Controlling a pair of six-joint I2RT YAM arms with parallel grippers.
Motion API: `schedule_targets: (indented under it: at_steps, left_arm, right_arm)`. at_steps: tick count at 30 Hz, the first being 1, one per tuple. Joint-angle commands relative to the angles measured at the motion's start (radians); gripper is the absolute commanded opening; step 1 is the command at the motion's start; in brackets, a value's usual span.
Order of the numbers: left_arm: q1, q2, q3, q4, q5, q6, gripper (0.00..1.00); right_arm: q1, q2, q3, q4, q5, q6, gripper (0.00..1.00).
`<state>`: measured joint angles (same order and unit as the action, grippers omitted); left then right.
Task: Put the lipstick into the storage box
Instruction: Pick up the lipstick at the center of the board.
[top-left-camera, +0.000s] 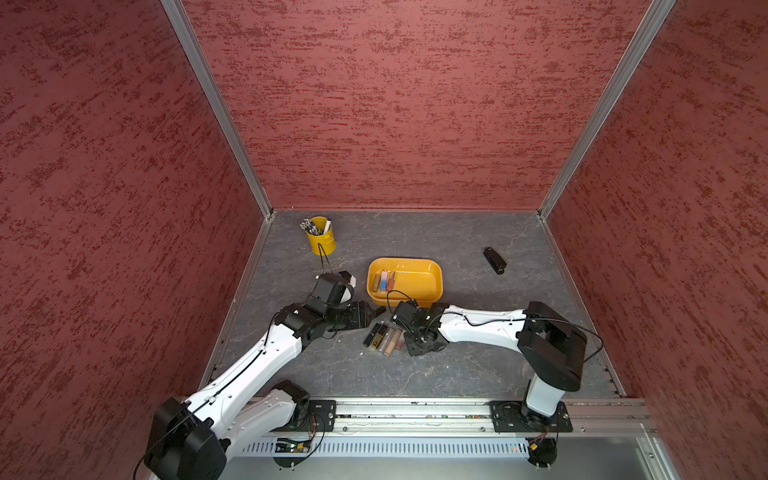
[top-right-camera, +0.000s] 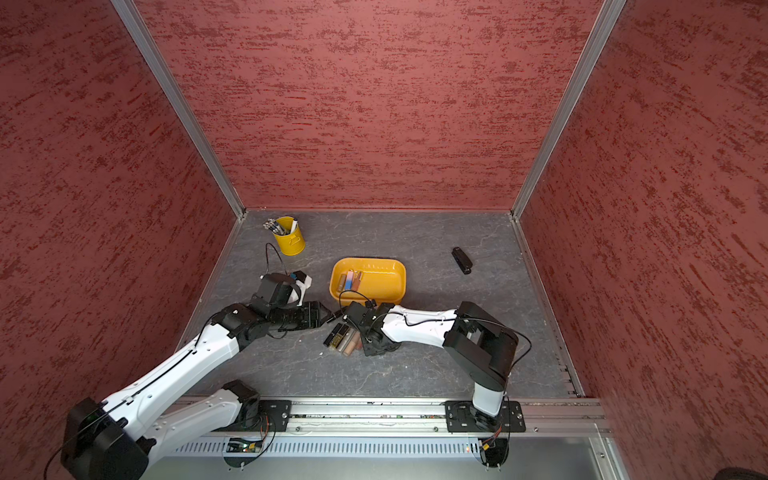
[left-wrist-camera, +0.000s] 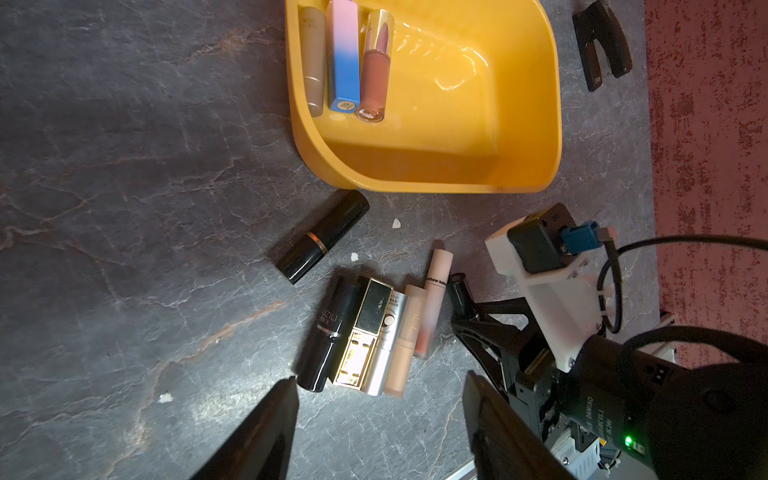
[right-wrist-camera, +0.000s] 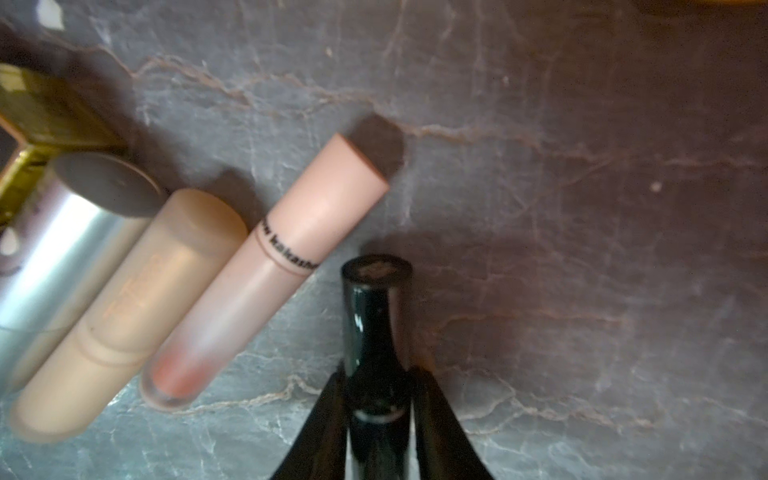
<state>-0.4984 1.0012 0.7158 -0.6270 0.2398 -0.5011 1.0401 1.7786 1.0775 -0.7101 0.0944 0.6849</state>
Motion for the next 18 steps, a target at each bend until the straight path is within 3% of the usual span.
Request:
schedule_targets:
  at_steps: [1,12,18]
  left_arm:
    - [0.009,0.001,-0.017,0.029,0.023,-0.009,0.68]
    - [0.049,0.002,-0.057,0.193,0.197,-0.071,0.78]
    - [0.101,0.018,-0.073,0.39,0.376,-0.117,0.82]
  right_arm:
    - [0.008,-0.009,-0.007,-0.03,0.04,0.01,0.25]
    - [-0.023,-0.135,-0.038,-0.038,0.064,-0.011,0.19]
    - [-0.139,-0.33,-0.099,0.052,-0.088,-0.08,0.18]
